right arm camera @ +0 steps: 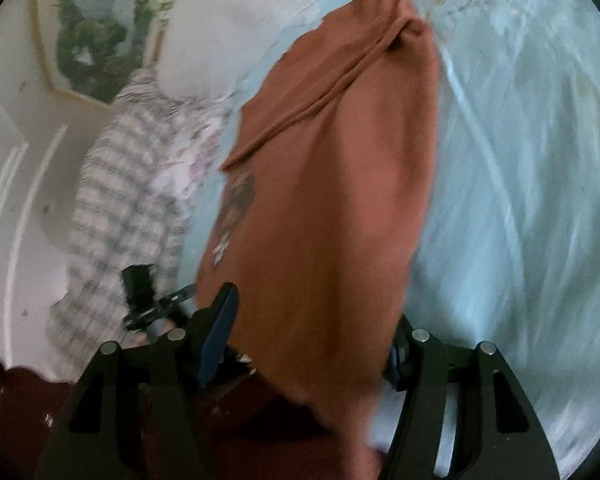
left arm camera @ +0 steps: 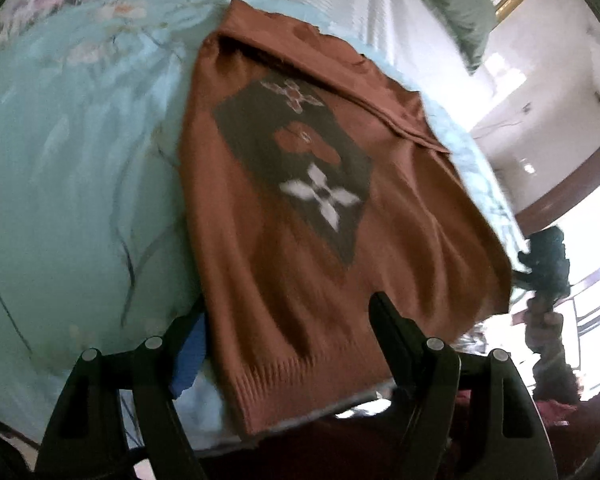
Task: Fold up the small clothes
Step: 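Grasp the ribbed hem with the left gripper while the right gripper grasps the hem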
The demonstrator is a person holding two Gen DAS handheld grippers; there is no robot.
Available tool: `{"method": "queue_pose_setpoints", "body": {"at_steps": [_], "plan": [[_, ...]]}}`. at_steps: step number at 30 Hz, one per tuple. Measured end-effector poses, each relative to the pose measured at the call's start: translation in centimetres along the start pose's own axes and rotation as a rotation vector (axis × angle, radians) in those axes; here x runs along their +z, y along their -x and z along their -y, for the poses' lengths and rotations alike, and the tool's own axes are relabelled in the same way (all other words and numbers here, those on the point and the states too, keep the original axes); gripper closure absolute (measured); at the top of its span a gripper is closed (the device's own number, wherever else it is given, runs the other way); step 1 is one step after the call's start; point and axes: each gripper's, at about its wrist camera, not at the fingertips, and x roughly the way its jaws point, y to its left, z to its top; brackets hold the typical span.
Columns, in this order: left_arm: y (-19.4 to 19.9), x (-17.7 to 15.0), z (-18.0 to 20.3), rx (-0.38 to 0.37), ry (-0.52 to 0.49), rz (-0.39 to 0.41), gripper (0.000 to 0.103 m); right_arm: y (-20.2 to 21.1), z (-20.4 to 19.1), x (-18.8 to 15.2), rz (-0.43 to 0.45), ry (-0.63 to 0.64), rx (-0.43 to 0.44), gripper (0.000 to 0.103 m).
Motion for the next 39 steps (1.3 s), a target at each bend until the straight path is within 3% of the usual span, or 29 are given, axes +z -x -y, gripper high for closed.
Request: {"method": "queue_pose_setpoints", "body": {"at_steps": [3,8,9,11,12,13,14,15,21,26,29,33,35,37,39], "plan": [[0.6,-1.0,0.0,-0.03,0.0,0.004,0.029,0.2,-0.4,-1.6,0.006,0.013,0.008,0.04],[0.7,-0.9,-0.1,-0.011,-0.013,-0.009,0.037,0.5,-0.3,-2.5,0.014,0.01,-0.031,0.04],[0.8,-0.9,-0.1,0.0,-0.017,-0.009,0.042,0.5,-0.4,-2.7,0.016,0.02,-0.04,0.04],[0.6,-0.8,-0.2,0.033,-0.029,-0.003,0.064,0.9,-0.2,-3.0,0.028,0.038,-0.053,0.041],[0.6,-0.8,-0.4,0.052,-0.036,0.0,0.089,0.8,-0.2,-3.0,0.033,0.047,-0.067,0.051],[0.6,-0.9,-0.6,0.072,-0.042,-0.003,0.097,0.3,-0.3,-2.9,0.029,0.063,-0.107,0.063],[0.8,-0.9,-0.7,0.065,-0.041,0.0,0.097,0.1,-0.3,-2.8,0.019,0.067,-0.122,0.088],[1.1,-1.0,-0.7,0.063,-0.042,0.009,0.097,-0.1,-0.2,-2.8,0.012,0.065,-0.119,0.095],[4.8,-1.5,-1.1,0.051,-0.043,0.12,0.1,2.6,-0.1,-2.9,0.097,0.08,0.002,0.095],[2.9,-1.9,-2.2,0.04,-0.006,0.051,0.099,1.6,0.8,-3.2,0.049,0.07,-0.061,0.092],[2.2,-2.3,-2.7,0.007,0.02,0.01,0.086,0.9,1.4,-3.9,0.018,0.051,-0.091,0.092],[2.2,-2.6,-2.4,-0.078,0.026,-0.029,0.053,0.2,1.3,-4.7,-0.015,0.066,-0.088,0.09],[2.0,-2.9,-1.4,-0.054,-0.027,-0.028,0.057,-0.3,1.1,-5.0,-0.025,0.08,-0.09,0.09],[1.7,-3.4,-0.5,0.016,-0.085,-0.01,0.097,-0.5,0.6,-5.0,-0.017,0.104,-0.077,0.09],[1.7,-3.6,-0.5,0.027,-0.073,0.008,0.098,-0.2,0.1,-4.8,-0.002,0.121,-0.045,0.092]]}}
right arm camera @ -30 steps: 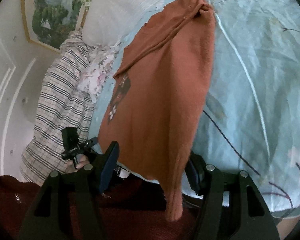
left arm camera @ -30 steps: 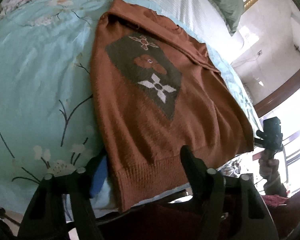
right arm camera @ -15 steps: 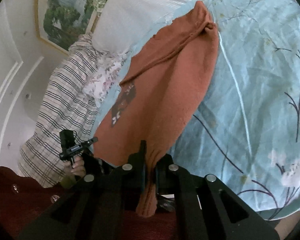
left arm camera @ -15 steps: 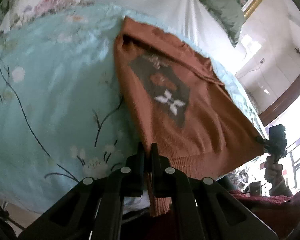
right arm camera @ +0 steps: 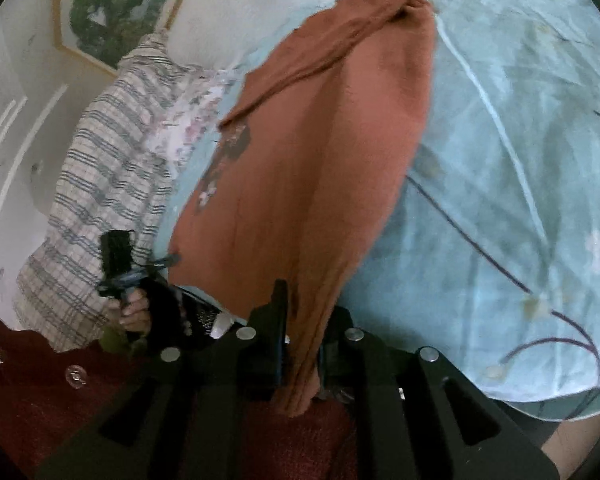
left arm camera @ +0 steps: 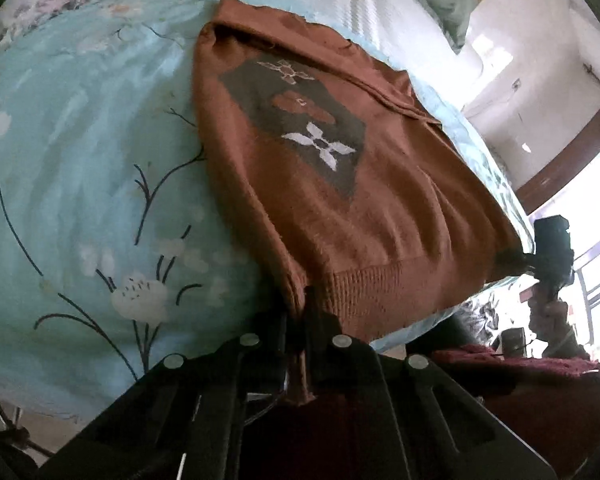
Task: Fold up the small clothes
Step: 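Grasp the ribbed hem with the left gripper while the right gripper grasps the hem, then lift the hem with both grippers and fold it over toward the collar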
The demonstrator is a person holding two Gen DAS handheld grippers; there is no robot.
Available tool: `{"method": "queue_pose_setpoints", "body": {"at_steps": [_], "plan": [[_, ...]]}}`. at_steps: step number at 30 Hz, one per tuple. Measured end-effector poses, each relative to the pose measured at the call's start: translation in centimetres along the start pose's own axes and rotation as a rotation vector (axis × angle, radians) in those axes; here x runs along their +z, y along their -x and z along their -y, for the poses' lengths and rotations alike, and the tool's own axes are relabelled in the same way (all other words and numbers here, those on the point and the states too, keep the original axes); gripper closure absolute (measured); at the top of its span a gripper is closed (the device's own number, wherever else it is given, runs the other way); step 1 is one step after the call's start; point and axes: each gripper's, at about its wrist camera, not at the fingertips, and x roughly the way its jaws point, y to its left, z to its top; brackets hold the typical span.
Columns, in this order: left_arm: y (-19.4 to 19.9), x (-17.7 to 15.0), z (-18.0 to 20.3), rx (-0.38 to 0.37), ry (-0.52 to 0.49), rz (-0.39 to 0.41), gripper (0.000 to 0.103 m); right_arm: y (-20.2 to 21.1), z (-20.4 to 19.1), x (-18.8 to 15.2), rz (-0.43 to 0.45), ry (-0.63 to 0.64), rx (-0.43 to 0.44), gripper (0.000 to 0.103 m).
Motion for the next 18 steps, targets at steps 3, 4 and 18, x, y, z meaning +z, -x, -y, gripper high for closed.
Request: {"method": "queue_pose_setpoints", "body": {"at_steps": [3,4,18], "plan": [[1.6,0.2,0.2,-0.008,0.027,0.07,0.099,1.1,-1.7,0.5,0.032,0.047,0.05,0.095],[2.9,0.4,0.4,-0.028,0.039,0.123,0.099,1.7,-2.3,0.7,0.046,0.059,0.073,0.095],[7.5,7.3,2.1,-0.039,0.066,0.358,0.099,5.5,-3.2,6.8,0.238,0.092,0.099,0.095]]}}
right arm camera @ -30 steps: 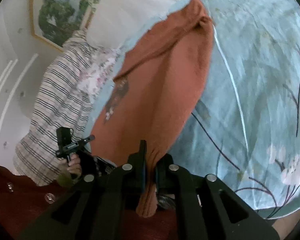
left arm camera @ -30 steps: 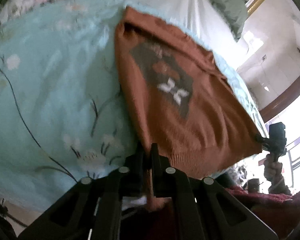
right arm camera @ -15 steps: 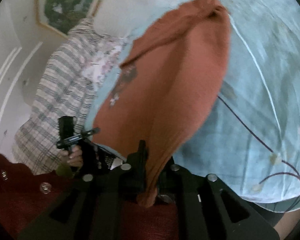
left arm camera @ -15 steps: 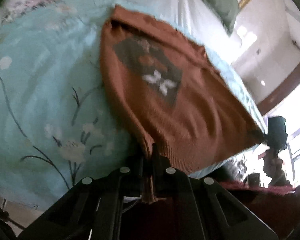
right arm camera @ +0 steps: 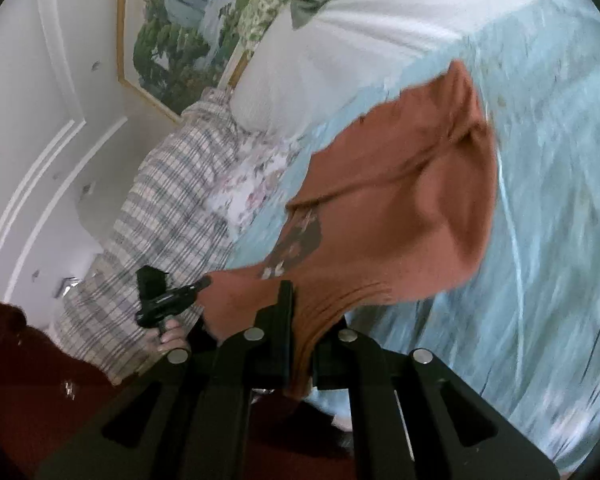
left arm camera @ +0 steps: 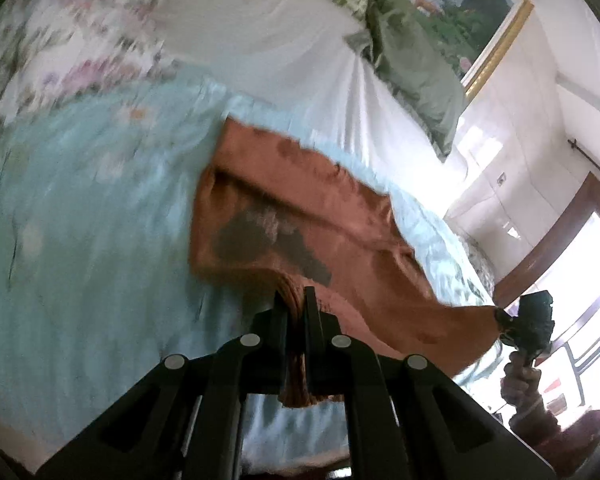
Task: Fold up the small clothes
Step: 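Lift the hem with both grippers and fold it over toward the collar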
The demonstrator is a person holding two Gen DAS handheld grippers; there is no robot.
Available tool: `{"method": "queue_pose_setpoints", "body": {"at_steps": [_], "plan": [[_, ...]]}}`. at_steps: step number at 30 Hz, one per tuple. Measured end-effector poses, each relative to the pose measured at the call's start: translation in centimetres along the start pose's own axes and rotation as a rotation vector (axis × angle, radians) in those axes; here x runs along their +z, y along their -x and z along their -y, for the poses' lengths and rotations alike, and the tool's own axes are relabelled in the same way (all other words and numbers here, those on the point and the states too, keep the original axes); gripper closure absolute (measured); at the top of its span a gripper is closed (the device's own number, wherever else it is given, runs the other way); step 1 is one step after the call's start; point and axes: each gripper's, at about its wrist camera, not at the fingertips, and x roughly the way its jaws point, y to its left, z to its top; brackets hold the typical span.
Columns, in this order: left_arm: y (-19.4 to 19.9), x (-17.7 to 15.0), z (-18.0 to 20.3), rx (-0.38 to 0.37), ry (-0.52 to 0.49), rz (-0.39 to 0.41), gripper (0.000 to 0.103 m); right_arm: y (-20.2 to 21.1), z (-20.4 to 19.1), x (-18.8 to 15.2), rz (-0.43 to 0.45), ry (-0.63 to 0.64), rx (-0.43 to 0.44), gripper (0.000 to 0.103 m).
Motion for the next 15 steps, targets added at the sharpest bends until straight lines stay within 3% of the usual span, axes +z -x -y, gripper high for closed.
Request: {"method": "queue_pose_setpoints", "body": {"at_steps": [7,11,15], "plan": [[-4.9,7.8,3.2,0.108,-0.08,0.113,0.099,-1.9,-0.1,8.5,0.138,0.113,-0.195,0.095],[-8.6,12.0,3.9,0.186,-0.105,0.147,0.099,-4.6,1.4,13.8,0.15,0.132,-0.326,0.095],[-12.6,15.2,3.0,0.247,-0.089,0.143,0.099,-7.7,4.1,17.4,0.136,0.109,-0.38,0.095]]}}
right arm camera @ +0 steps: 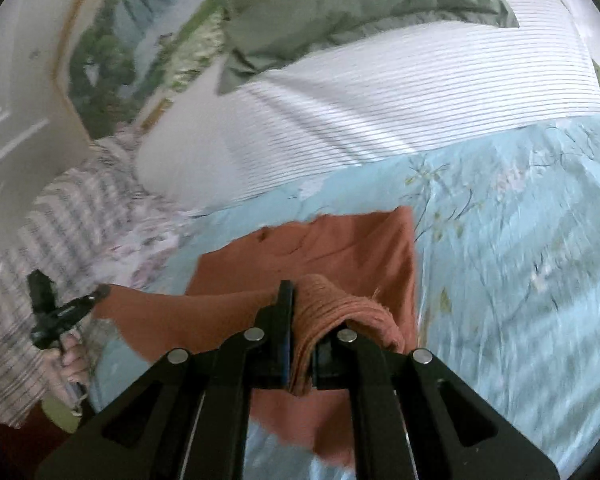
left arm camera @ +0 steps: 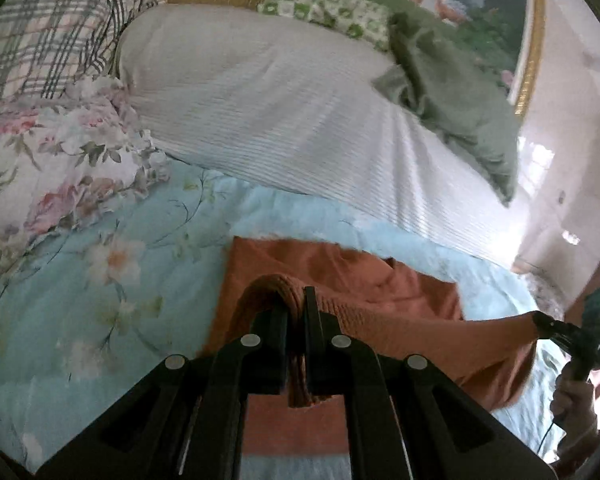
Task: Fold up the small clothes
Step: 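Lift the hem with both grippers and fold it over toward the collar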
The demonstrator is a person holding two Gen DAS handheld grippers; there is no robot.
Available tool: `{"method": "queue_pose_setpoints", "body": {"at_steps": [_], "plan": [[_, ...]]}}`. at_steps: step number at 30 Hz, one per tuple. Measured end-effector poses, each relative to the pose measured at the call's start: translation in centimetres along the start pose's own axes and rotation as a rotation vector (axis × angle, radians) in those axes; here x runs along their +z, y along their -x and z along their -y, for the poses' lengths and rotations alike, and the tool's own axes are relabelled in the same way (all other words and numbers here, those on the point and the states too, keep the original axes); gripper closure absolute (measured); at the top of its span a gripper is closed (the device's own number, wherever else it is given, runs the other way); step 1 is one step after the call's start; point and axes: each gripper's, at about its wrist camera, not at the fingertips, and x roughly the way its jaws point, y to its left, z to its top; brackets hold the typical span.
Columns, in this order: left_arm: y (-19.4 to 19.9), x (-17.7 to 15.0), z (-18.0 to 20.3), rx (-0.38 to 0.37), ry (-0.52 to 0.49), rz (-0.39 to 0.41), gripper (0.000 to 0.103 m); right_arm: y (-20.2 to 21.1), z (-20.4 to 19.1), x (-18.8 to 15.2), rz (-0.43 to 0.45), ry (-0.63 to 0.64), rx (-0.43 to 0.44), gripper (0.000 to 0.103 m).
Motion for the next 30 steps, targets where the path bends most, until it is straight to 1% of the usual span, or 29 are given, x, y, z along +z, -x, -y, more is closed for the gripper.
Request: {"method": "queue_pose_setpoints", "body": {"at_steps": [3,4,6,9,15,20,24,27,30], "plan": [[-4.2,1.1,0.1,0.057,-0.011,-0.027,0.099,-3.3,1.2,1.3,-0.013,-0.038,-0.019,0.095],[-5.0,1.1,0.1,0.068,-0.016,-0.035,0.099,-4.4,1.7,1.6,-0.021,-0.047,-0.031,0.095],[-7.7,1.6,0.0,0.094,-0.025,-0.064,0.099,-6.0,2.5,2.1,-0.042,-0.053,-0.051,0.095],[-10.5,1.6,-0.5,0.128,-0.027,-0.093,0.099,-7.9,3.3,2.4,-0.07,-0.06,-0.066,0.095],[-16.0,1.5,-2.0,0.182,-0.007,-0.152,0.099,-11.3,4.4,2.7,-0.129,-0.027,-0.13,0.095],[-19.8,1.1,-2.4,0.225,-0.025,-0.196,0.099,-14.9,5.6,2.5,-0.194,0.001,-0.207,0.095],[-21.9,0.8,-2.5,0.255,-0.044,-0.218,0.098,-16.9,7.1,2.1,-0.241,-0.023,-0.238,0.095],[-22.6,0.6,-2.6,0.268,-0.05,-0.238,0.098,-17.4,7.7,2.3,-0.259,-0.063,-0.219,0.095],[-21.9,0.6,-2.7,0.264,-0.047,-0.259,0.094,-16.4,8.1,2.7,-0.253,-0.119,-0.177,0.095]]}}
